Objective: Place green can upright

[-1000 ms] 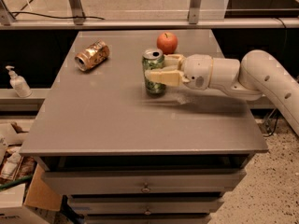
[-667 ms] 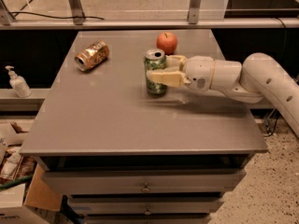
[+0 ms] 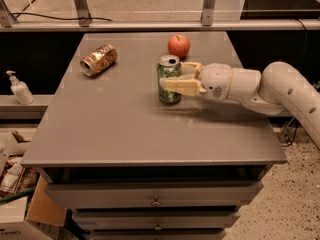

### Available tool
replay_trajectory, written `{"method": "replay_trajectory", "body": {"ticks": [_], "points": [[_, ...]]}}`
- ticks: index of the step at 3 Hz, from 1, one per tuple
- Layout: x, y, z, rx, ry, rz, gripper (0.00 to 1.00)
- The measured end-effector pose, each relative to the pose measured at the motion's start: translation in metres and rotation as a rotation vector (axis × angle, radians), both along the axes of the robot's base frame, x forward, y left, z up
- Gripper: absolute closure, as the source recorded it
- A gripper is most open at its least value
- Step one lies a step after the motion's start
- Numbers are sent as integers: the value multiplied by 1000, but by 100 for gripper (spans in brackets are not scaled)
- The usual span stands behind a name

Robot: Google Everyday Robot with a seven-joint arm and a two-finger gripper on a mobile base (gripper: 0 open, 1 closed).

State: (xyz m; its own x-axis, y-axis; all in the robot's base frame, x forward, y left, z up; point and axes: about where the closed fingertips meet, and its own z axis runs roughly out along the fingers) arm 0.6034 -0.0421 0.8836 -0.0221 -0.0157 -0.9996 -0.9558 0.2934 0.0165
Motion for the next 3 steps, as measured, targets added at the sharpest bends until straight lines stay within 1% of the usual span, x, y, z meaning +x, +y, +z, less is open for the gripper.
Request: {"method": "replay_trajectory", "body": {"ticks": [1,2,3], "points": [[0,-3,-2,2,4,-8,13],[-1,-6,-3,3,6,-14,0],[-3,-11,-2,6,3,-21,0]]}}
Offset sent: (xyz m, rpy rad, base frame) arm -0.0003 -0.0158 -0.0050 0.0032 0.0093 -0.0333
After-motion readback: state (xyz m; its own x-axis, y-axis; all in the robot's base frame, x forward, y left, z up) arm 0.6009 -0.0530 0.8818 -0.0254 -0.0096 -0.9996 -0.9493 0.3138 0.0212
